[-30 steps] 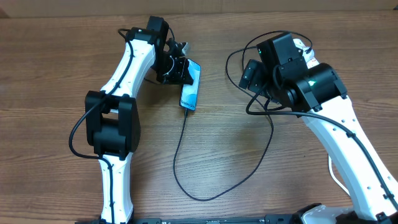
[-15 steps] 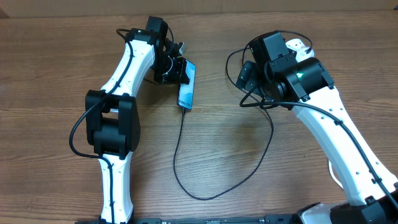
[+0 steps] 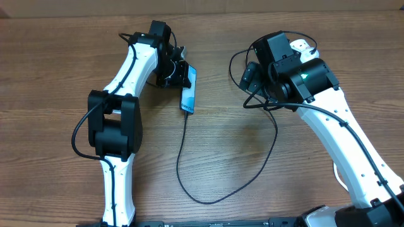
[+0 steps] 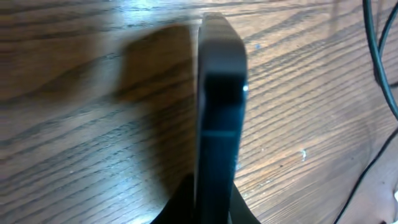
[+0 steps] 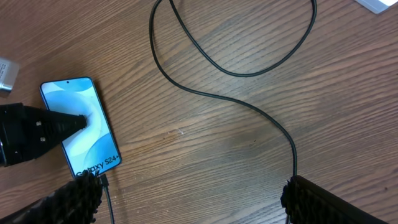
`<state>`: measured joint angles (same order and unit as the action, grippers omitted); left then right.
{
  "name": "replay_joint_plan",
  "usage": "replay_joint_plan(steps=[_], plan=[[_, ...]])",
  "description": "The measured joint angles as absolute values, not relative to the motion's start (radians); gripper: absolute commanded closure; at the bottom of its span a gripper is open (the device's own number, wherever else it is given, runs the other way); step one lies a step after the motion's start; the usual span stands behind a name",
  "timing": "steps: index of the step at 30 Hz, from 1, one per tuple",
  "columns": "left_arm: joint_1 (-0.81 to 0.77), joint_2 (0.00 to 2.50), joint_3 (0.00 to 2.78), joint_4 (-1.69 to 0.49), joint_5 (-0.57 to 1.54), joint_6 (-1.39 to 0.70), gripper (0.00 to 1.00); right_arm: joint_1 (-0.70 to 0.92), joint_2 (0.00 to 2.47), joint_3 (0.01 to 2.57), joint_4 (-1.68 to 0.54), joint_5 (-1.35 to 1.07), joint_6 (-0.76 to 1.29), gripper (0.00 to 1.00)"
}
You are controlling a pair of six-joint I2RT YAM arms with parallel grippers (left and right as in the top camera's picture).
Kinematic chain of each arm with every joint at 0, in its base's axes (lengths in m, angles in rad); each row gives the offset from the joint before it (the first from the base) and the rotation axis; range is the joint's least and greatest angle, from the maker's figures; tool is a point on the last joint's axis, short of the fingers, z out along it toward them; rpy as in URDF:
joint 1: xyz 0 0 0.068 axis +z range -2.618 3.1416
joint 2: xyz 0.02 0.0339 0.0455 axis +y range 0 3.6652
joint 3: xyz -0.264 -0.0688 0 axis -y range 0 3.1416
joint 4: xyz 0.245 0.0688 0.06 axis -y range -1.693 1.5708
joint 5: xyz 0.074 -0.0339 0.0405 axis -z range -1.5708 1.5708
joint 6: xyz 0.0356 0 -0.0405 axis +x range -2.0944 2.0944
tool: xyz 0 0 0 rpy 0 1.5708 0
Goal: Plug charger to phone and switch on socket
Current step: 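Lower the plugged-in phone flat onto the table with the left gripper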
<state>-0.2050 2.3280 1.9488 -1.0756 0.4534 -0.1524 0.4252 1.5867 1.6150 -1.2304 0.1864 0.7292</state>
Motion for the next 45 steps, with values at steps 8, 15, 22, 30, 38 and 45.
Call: replay_joint_plan(steps=[8, 15, 22, 30, 38, 45], plan=[[-0.205, 2.328, 1.94, -1.07, 0.429, -0.159, 0.93, 0.425, 1.587, 1.615, -1.231, 0.182, 0.729, 0.06], [-0.203, 2.327, 1.89, -1.028, 0.422, -0.178, 0.91, 0.425, 1.587, 1.615, -1.232, 0.18, 0.729, 0.06], [-0.201, 2.326, 1.877, -1.012, 0.421, -0.182, 0.88, 0.425, 1.587, 1.615, -1.241, 0.18, 0.73, 0.06], [-0.202, 2.326, 1.877, -1.015, 0.387, -0.185, 0.8, 0.425, 1.587, 1.615, -1.243, 0.179, 0.73, 0.06], [-0.204, 2.326, 1.874, -1.024, 0.33, -0.185, 0.7, 0.425, 1.587, 1.615, -1.246, 0.177, 0.73, 0.06], [-0.203, 2.326, 1.869, -1.032, 0.274, -0.186, 0.57, 0.425, 1.587, 1.615, -1.246, 0.163, 0.729, 0.06]])
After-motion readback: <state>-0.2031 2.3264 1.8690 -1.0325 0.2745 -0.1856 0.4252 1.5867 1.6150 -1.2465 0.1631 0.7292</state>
